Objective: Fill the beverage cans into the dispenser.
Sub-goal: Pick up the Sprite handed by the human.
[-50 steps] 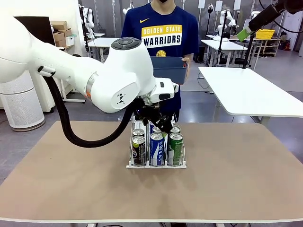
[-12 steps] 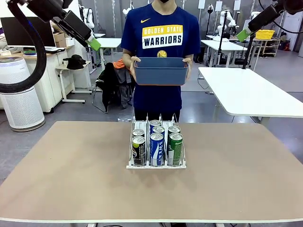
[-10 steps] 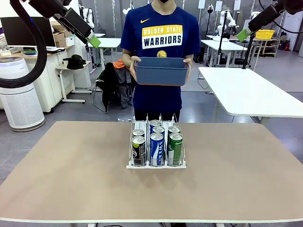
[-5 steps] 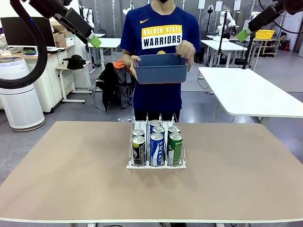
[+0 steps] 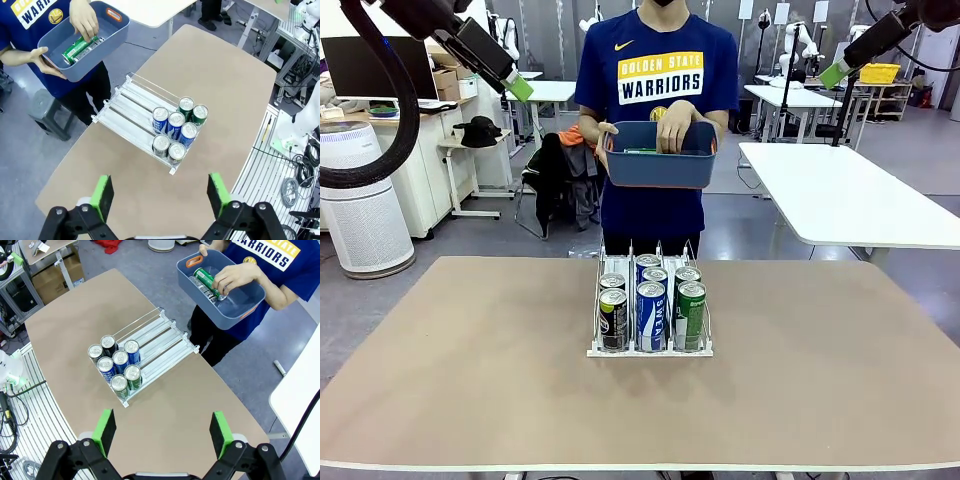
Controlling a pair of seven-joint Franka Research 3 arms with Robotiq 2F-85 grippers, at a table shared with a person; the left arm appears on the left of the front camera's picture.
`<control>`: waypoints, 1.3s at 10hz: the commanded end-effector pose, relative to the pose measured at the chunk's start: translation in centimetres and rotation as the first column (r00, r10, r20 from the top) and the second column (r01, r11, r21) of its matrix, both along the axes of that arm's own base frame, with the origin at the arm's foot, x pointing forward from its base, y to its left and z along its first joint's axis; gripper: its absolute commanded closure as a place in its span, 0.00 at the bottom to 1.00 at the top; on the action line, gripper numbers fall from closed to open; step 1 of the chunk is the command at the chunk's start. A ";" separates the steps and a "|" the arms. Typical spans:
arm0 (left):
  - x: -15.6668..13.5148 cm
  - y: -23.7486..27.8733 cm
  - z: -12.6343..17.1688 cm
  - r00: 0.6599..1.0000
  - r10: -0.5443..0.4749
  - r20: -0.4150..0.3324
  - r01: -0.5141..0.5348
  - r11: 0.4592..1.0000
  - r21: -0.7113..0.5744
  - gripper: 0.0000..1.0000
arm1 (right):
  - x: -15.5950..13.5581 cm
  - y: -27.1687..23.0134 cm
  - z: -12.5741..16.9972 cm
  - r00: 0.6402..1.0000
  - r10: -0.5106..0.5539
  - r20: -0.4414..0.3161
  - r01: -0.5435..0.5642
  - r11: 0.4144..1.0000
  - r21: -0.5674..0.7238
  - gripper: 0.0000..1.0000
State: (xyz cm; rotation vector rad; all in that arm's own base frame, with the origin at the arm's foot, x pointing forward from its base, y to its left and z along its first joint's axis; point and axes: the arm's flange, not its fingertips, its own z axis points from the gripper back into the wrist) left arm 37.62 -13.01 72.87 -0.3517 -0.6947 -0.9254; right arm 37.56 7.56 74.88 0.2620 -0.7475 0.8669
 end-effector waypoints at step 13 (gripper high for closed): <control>-0.4 0.0 -0.4 1.000 0.005 -0.016 -0.005 1.000 -0.011 0.00 | 0.0 0.0 -0.1 1.000 -0.001 -0.001 0.001 1.000 -0.001 0.00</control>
